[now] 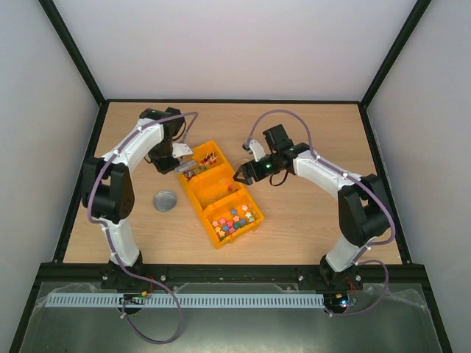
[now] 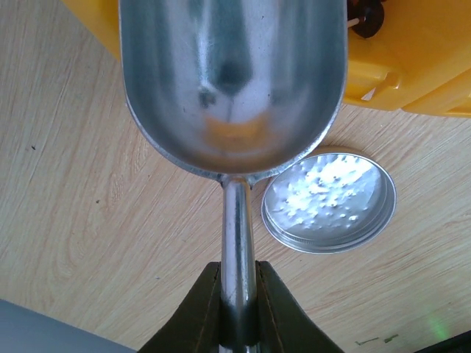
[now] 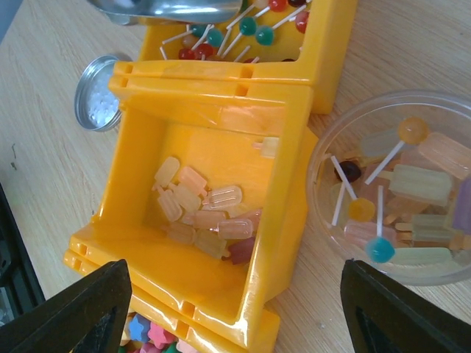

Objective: Pack the candies

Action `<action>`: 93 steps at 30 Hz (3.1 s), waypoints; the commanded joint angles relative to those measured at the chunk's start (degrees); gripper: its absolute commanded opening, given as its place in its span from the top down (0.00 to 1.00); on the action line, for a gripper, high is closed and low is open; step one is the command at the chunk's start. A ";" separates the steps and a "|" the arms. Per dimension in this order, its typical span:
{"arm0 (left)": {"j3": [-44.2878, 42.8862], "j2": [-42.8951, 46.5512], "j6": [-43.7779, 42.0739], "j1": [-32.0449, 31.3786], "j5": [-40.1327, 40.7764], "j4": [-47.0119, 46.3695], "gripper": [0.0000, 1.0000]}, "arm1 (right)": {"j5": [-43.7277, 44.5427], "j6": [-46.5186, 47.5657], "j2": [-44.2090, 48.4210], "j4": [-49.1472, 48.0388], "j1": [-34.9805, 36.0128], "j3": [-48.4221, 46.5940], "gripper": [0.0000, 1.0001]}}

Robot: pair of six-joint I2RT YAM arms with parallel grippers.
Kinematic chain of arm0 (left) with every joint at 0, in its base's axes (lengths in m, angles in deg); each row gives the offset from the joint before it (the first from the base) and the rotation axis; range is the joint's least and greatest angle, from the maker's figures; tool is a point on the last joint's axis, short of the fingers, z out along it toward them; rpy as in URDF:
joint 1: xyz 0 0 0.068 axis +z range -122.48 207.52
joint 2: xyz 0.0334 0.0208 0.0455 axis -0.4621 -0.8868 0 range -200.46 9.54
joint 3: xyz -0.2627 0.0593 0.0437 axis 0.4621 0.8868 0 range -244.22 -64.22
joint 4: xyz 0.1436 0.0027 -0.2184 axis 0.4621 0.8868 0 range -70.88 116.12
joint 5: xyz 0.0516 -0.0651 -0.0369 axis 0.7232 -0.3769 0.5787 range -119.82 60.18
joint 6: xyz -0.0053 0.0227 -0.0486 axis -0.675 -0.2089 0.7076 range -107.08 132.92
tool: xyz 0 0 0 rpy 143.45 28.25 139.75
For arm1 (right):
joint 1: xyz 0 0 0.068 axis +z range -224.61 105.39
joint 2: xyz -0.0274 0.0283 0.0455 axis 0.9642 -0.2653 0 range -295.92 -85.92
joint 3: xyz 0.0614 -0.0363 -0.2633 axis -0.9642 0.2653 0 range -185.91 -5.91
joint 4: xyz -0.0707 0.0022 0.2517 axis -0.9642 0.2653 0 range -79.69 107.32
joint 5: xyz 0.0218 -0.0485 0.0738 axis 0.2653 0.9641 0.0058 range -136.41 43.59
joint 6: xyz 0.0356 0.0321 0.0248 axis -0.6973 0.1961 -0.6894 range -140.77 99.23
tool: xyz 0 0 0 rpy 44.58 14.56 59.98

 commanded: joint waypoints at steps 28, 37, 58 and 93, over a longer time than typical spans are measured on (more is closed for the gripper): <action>2.69 10.02 -1.90 4.43 -3.64 2.52 0.98 | 2.99 2.42 -6.08 -1.40 7.96 -1.91 0.32; 3.47 10.34 -2.78 4.35 -3.46 2.63 0.98 | 3.39 2.08 -4.82 -0.83 8.65 -2.11 0.34; 7.84 11.43 -8.60 1.45 13.17 2.63 0.98 | 2.98 2.08 -9.27 -1.80 13.34 -5.30 0.37; 5.26 -4.45 -4.35 -3.71 4.64 2.45 0.98 | 3.24 2.26 -11.79 -3.24 13.45 -7.04 0.38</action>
